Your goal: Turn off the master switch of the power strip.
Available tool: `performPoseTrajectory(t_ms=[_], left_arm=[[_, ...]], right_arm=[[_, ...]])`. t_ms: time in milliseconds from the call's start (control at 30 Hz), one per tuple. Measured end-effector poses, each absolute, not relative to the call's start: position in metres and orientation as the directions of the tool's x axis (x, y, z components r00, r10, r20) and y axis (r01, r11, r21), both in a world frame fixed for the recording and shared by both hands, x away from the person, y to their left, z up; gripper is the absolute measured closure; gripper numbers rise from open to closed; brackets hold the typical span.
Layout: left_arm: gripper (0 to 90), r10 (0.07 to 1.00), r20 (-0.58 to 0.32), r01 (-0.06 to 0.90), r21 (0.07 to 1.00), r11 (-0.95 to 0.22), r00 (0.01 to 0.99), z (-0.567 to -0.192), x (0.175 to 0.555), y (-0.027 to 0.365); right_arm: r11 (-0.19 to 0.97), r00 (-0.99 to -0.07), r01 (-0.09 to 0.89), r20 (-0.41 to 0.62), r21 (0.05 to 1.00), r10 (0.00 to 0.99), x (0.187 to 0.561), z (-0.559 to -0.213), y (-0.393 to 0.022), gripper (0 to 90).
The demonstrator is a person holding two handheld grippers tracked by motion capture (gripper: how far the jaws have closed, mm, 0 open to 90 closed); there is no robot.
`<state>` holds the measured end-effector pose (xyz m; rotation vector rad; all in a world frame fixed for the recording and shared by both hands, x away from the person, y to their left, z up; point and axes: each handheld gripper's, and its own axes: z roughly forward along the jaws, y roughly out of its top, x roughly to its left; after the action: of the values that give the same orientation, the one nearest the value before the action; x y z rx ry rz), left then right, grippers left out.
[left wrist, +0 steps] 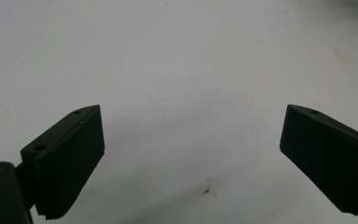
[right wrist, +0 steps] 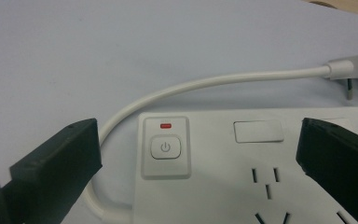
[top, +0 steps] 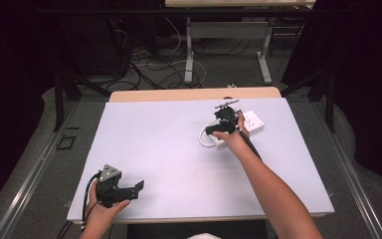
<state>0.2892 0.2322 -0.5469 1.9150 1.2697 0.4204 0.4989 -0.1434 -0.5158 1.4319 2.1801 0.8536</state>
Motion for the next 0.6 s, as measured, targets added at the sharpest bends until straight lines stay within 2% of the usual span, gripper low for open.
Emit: performPoseTrajectory(t_ms=[600], left_arm=[[6.3, 0.883, -0.139, 0.626, 0.754, -0.199, 0.448, -0.5465, 0.2898, 0.2326]], right_arm=[[0.339, -0.438, 0.652, -0.027, 0.678, 0.899, 0.4949, -0.5116, -0.1418, 0.0]])
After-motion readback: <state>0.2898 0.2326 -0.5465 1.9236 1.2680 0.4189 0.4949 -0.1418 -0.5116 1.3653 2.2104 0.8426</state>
